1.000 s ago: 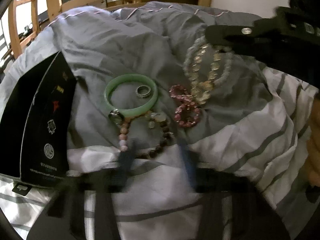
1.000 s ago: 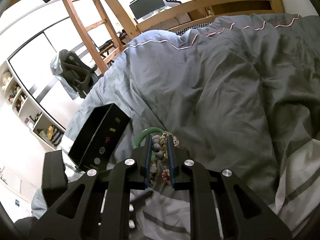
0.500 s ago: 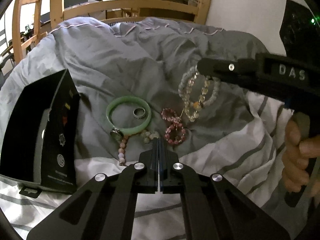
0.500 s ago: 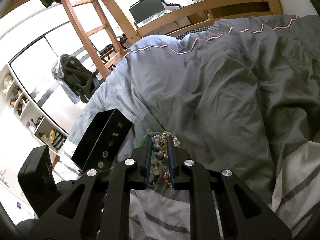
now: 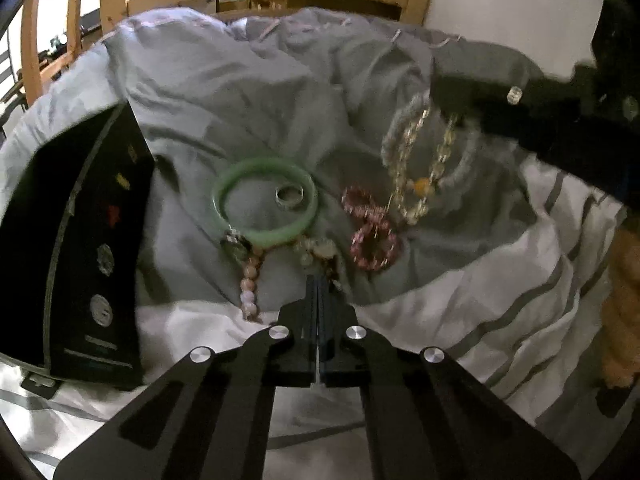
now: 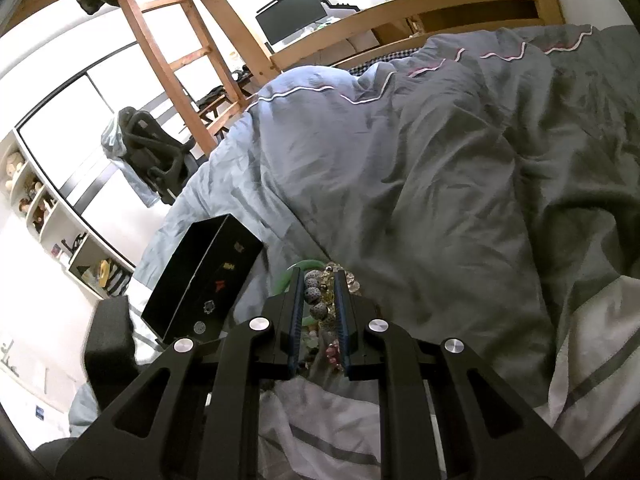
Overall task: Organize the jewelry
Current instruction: 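Close the left gripper on the dark bead bracelet while the right gripper lifts the white bracelet, then carry both bracelets over the black box and open both grippers to drop them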
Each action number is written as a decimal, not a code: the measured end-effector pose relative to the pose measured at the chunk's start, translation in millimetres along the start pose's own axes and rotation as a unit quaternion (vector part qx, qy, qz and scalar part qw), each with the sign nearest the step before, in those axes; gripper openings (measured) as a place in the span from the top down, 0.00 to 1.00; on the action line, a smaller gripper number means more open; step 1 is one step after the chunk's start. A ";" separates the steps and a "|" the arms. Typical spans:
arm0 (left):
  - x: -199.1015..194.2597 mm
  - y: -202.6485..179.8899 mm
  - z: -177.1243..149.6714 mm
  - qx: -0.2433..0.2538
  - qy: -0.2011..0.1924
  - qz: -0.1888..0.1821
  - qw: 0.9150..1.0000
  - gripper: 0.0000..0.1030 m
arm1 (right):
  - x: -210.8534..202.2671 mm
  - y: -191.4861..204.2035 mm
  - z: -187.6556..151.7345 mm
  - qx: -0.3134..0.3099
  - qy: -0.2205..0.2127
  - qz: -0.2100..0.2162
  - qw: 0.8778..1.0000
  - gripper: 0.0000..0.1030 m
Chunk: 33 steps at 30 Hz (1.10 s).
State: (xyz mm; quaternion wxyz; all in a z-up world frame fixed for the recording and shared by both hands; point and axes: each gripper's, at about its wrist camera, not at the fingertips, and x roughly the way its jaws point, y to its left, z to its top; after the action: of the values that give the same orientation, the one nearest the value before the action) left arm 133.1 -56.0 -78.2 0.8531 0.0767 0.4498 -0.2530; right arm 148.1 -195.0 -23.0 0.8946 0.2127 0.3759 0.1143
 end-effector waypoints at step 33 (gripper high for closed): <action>-46.7 7.9 23.0 -0.027 -0.056 -0.028 0.998 0.93 | -9.4 13.5 3.0 -0.010 -0.012 0.028 0.999 0.84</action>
State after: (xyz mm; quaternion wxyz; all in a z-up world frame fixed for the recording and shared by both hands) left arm 131.9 -40.5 -27.9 0.8712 0.0269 0.4101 -0.2684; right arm 143.1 -187.3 -9.1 0.8976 0.2158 0.3580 0.1401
